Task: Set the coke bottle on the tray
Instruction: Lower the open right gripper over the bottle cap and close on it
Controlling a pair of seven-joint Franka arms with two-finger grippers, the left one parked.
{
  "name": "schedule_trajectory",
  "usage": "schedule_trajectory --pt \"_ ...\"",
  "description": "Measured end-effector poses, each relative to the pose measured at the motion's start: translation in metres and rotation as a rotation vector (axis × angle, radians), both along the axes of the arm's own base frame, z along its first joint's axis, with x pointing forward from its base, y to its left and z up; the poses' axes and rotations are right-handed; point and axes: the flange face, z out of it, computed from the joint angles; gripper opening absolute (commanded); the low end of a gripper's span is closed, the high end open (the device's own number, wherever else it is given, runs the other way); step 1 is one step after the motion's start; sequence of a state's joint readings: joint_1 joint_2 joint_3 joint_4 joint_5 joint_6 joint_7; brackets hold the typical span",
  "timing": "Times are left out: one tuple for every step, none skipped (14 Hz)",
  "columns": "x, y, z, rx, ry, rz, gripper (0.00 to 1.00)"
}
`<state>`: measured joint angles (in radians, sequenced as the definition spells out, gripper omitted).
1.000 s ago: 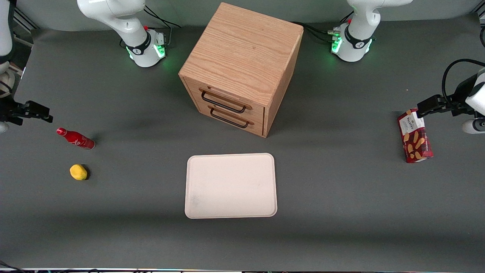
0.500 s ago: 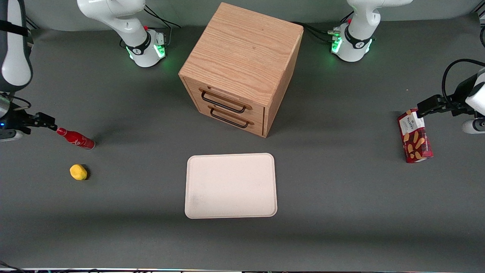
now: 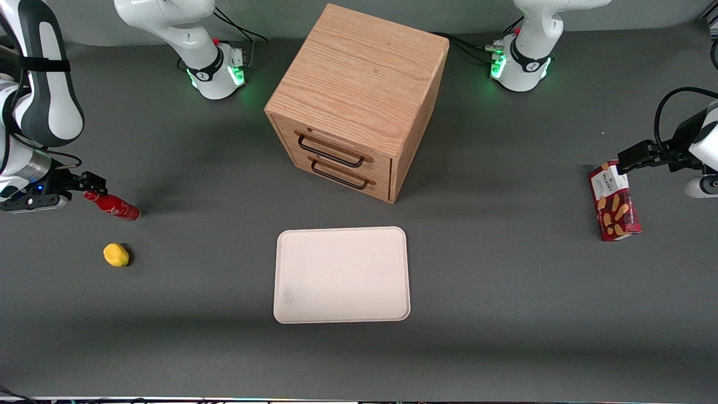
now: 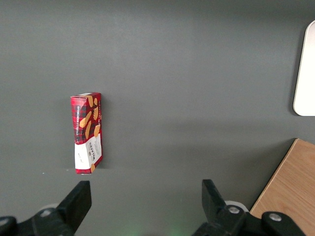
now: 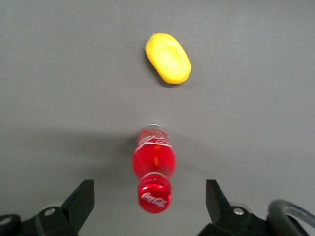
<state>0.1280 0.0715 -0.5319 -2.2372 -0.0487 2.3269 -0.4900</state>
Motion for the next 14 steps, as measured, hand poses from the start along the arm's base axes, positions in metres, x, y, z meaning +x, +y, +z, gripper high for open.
schedule_trajectory --pt "-0.001 -0.002 -0.004 -0.004 0.002 0.003 0.97" --pt "-0.001 -0.003 -0.007 -0.005 0.008 0.004 0.95" --pt "-0.001 -0.004 -0.009 -0.006 0.012 0.004 0.91" --pt "-0.001 -0.004 -0.01 -0.006 0.015 0.004 0.88" --pt "-0.001 -0.004 -0.01 -0.006 0.016 0.003 0.86" --pt "-0.001 -0.005 -0.01 -0.007 0.016 0.003 0.82" --pt "-0.002 -0.005 -0.011 -0.007 0.017 0.003 0.79" --pt "-0.002 -0.005 -0.012 -0.006 0.019 0.003 0.76" --pt "-0.002 -0.005 -0.013 -0.006 0.021 0.005 0.74" --pt "-0.002 -0.005 -0.014 -0.005 0.024 0.008 0.72" --pt "-0.003 -0.005 -0.016 -0.004 0.027 0.012 0.68" --pt "-0.003 -0.005 -0.018 -0.004 0.031 0.015 0.59" --pt "-0.003 -0.005 -0.019 -0.004 0.035 0.016 0.5" --pt "-0.003 -0.005 -0.02 -0.004 0.036 0.017 0.38"
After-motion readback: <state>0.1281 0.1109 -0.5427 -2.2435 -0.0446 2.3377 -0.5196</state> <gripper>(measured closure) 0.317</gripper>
